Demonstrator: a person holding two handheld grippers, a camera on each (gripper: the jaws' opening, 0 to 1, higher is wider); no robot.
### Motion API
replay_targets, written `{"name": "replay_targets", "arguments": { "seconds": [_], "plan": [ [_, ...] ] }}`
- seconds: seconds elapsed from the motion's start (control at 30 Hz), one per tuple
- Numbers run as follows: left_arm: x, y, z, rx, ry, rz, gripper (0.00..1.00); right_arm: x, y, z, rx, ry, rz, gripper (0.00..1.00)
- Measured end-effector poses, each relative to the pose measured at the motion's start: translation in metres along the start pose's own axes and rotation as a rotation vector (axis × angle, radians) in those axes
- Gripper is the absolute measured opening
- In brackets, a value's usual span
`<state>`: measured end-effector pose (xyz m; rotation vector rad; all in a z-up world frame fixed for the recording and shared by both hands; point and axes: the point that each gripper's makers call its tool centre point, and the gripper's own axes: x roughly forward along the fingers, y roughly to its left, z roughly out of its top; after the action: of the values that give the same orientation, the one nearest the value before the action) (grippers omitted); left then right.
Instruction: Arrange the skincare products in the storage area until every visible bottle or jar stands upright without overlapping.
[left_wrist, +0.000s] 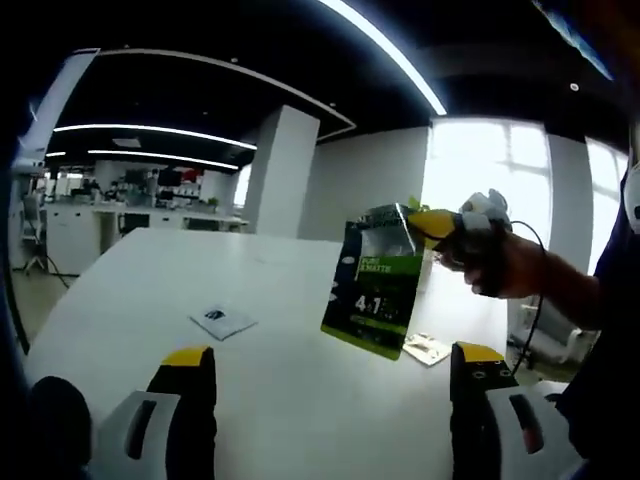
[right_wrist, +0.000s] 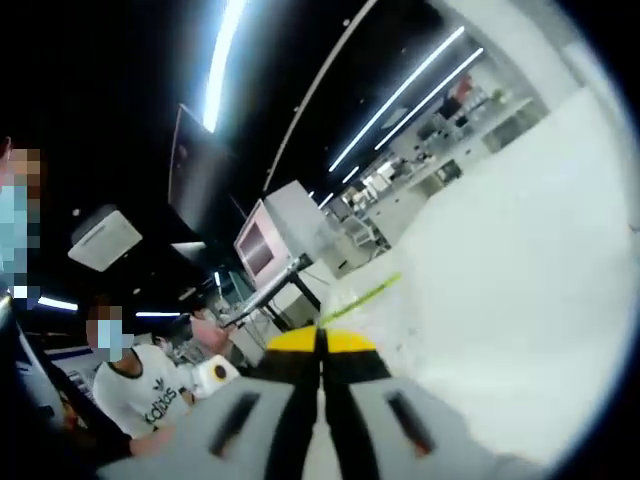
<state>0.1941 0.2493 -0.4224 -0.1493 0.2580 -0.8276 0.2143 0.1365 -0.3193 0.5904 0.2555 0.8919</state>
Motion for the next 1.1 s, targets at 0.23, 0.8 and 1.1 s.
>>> {"name": "replay_targets", "arguments": {
  "seconds": [0.23,0.8,1.1],
  "plan": [
    [-0.002,-0.008,0.003,-0.023,-0.025,-0.020,0.99,-0.006,0.014,0.007,-0.047,0.010,0.025,0.00],
    [-0.013,-0.022,0.022,-0.237,-0.124,-0.126,0.99,-0.018,0.043,0.013,-0.107,0.046,0.131,0.00],
    [-0.017,-0.013,0.016,-0.231,-0.103,-0.124,0.99,-0.024,0.046,0.012,-0.121,0.062,0.151,0.00]
  ]
}}
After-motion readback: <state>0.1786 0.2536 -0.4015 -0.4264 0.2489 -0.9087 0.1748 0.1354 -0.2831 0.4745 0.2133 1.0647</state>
